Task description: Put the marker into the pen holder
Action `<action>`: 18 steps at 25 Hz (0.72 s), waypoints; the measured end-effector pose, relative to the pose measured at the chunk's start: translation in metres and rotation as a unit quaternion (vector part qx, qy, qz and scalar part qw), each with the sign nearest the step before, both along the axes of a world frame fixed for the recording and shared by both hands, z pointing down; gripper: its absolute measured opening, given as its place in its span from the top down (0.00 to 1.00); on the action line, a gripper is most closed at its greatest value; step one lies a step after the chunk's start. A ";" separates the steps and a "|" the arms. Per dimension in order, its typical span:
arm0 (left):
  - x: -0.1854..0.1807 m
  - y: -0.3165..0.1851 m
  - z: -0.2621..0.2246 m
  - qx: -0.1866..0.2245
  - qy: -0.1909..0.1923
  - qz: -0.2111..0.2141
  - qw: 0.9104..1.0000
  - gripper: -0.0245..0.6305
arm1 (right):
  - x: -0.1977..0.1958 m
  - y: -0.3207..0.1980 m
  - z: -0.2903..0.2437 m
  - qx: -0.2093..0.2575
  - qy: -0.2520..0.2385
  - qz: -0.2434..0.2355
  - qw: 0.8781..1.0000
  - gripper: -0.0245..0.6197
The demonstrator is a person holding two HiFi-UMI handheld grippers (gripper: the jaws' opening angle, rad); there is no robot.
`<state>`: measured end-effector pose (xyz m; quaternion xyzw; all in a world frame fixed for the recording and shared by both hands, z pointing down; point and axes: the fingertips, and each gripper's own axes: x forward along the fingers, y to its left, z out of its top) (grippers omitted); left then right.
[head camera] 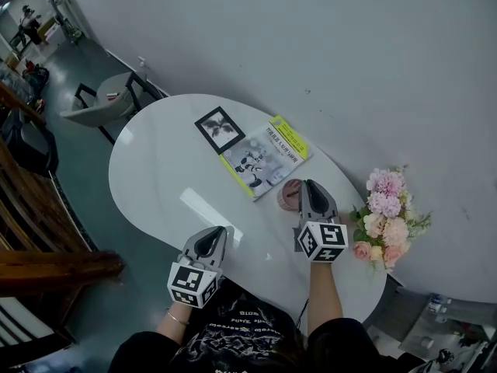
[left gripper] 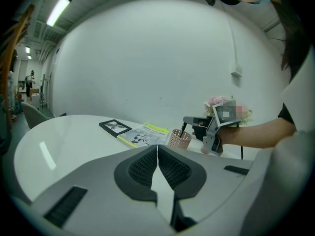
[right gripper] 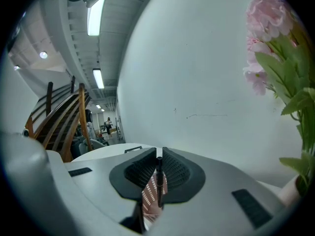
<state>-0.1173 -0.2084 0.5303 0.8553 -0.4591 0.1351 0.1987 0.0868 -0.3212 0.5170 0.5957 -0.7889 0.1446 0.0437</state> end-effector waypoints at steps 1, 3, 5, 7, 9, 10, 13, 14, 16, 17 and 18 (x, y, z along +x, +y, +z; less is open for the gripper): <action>0.000 0.000 0.001 -0.001 -0.001 0.000 1.000 0.92 | 0.000 0.000 0.002 -0.002 0.000 0.001 1.000 0.87; -0.001 0.001 0.003 -0.005 -0.002 0.001 1.000 0.92 | 0.001 0.001 0.006 -0.005 0.000 0.005 1.000 0.87; -0.001 0.002 0.004 -0.010 -0.004 0.001 1.000 0.92 | 0.003 0.002 0.009 -0.008 -0.002 0.009 1.000 0.87; 0.000 0.003 0.005 -0.011 -0.005 0.001 1.000 0.92 | 0.004 0.003 0.012 -0.010 -0.007 0.011 1.000 0.87; 0.001 0.004 0.004 -0.011 -0.005 0.002 1.000 0.92 | 0.005 0.003 0.013 -0.011 -0.013 0.014 1.000 0.87; 0.001 0.004 0.004 -0.011 -0.006 0.003 1.000 0.92 | 0.006 0.003 0.013 -0.012 -0.016 0.015 1.000 0.87; 0.003 0.003 0.005 -0.010 -0.007 0.003 1.000 0.92 | 0.010 -0.001 0.016 -0.019 -0.028 0.020 0.999 0.86; 0.004 0.003 0.005 -0.011 -0.007 0.003 1.000 0.92 | 0.013 -0.002 0.017 -0.022 -0.033 0.024 0.999 0.86; 0.004 0.004 0.008 -0.014 -0.011 0.006 1.000 0.92 | 0.019 -0.004 0.018 -0.028 -0.046 0.035 0.998 0.86; 0.003 0.005 0.010 -0.017 -0.015 0.008 1.000 0.92 | 0.022 -0.005 0.019 -0.032 -0.053 0.040 0.997 0.86; 0.003 0.006 0.012 -0.019 -0.019 0.009 1.000 0.92 | 0.024 -0.005 0.020 -0.036 -0.060 0.044 0.997 0.86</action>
